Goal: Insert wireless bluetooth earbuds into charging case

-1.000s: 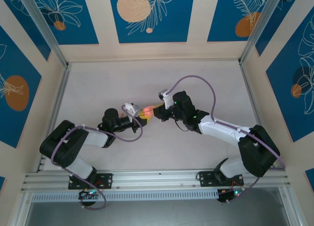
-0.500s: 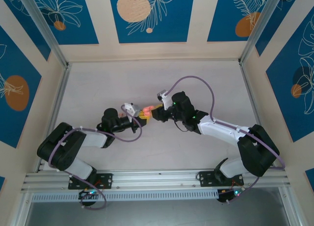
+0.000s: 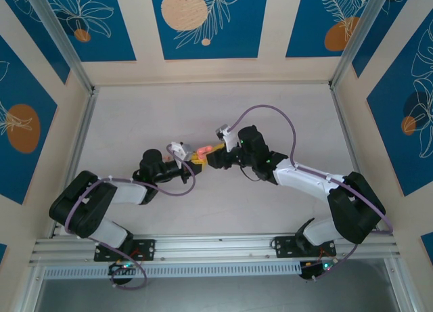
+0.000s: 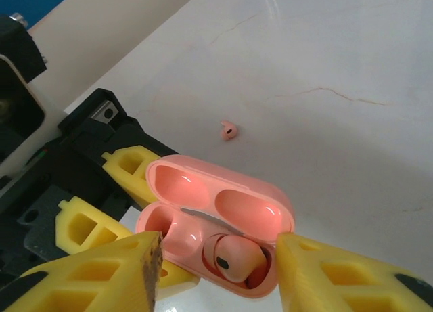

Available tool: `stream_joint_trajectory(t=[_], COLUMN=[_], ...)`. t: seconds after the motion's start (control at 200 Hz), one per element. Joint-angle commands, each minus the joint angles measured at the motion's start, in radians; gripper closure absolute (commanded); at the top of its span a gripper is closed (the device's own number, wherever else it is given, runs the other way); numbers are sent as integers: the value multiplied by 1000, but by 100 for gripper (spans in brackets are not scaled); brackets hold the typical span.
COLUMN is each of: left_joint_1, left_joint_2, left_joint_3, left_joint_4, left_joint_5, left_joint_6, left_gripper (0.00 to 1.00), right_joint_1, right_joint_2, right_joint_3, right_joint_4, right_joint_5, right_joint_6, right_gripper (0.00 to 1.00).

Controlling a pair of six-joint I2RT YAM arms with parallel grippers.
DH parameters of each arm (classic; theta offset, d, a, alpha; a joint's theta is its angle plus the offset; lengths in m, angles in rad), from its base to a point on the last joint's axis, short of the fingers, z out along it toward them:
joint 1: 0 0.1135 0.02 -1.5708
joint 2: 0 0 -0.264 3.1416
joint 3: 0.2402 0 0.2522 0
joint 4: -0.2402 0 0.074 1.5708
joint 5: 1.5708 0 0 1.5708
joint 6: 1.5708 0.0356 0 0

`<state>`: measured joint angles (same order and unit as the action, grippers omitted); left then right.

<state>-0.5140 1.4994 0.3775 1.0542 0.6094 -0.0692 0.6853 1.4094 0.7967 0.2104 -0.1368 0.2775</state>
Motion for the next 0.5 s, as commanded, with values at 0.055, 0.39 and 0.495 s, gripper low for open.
stream_joint_trajectory(t=[0.055,0.39,0.495], left_joint_1=[-9,-8,-9], left_joint_2=[-31,-36,-39], left_joint_3=[8,11,9], left_joint_4=[10,6,7], left_joint_5=[16,24,31], left_joint_6=[23,25,27], left_gripper=[80,80,80], right_joint_1=[-31,-88,-96], right_joint_2=[-50,-95,-90], right_joint_3=[17,12,14], right_joint_4=[40,40,1], right_joint_5=[-94,-180,-190], right_joint_6=[40,95,93], right_gripper=[47,48,53])
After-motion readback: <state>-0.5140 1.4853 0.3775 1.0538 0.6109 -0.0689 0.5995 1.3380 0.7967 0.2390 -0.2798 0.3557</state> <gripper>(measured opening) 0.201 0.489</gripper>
